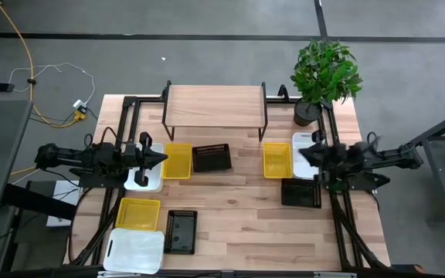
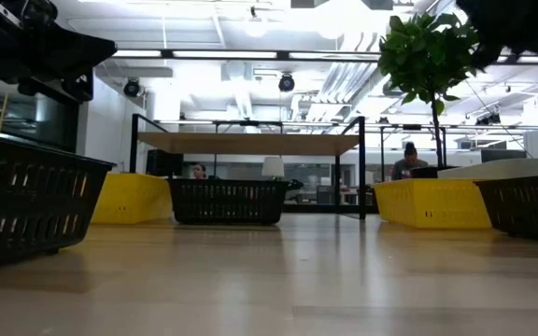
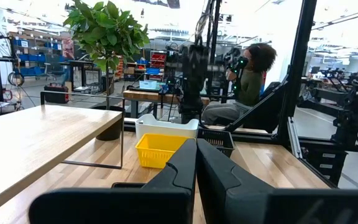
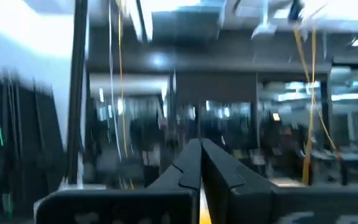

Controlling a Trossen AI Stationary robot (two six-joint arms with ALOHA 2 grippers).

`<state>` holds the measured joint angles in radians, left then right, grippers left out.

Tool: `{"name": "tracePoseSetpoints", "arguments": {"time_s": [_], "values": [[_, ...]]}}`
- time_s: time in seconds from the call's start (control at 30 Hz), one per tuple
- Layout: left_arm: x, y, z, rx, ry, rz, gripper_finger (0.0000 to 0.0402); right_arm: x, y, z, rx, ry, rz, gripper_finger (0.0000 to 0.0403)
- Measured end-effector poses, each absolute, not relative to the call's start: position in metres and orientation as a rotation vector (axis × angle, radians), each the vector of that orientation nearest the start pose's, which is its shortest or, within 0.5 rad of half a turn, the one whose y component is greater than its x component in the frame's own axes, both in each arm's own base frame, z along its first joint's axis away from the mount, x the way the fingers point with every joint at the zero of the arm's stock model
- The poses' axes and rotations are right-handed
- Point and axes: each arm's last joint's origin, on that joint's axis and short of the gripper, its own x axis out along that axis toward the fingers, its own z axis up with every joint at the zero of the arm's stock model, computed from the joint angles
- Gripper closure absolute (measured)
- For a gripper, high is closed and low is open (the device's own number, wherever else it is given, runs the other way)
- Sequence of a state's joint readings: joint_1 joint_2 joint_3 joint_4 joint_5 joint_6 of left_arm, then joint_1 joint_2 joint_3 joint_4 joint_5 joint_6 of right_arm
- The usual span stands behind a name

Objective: Stack baskets on shelf by color
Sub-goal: Stack the middle black bin on the top black bin

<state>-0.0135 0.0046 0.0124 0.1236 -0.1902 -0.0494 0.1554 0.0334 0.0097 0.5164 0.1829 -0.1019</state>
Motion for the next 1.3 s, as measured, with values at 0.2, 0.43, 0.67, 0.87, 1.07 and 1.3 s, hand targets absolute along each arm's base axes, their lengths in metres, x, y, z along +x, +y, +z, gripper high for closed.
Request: {"name": "tracePoseSetpoints", "arguments": {"time_s": [0.2, 0.43, 0.67, 0.87, 1.07, 1.3], "values": [[0.096, 0.004, 0.179, -0.063, -0.136, 0.173, 0.0402, 0.085, 0.009, 0.229, 0.030, -0.567, -0.012, 0.0402], [0.096, 0.004, 0.179, -0.063, -0.135, 0.174, 0.0401, 0.123, 0.014, 0.247, 0.055, -0.325, -0.024, 0.0374], [0.096, 0.004, 0.179, -0.063, -0.135, 0.175, 0.0402, 0.163, 0.021, 0.262, 0.206, 0.269, 0.001, 0.0271], [0.096, 0.004, 0.179, -0.063, -0.135, 0.175, 0.0401, 0.177, 0.034, 0.267, 0.561, 0.741, -0.001, 0.0236], [0.096, 0.004, 0.179, -0.063, -0.135, 0.176, 0.0401, 0.178, 0.057, 0.256, 0.742, 1.092, -0.152, 0.0236], [0.096, 0.004, 0.179, -0.063, -0.135, 0.177, 0.0401, 0.173, 0.088, 0.242, 0.775, 1.296, -0.202, 0.0236]]}}
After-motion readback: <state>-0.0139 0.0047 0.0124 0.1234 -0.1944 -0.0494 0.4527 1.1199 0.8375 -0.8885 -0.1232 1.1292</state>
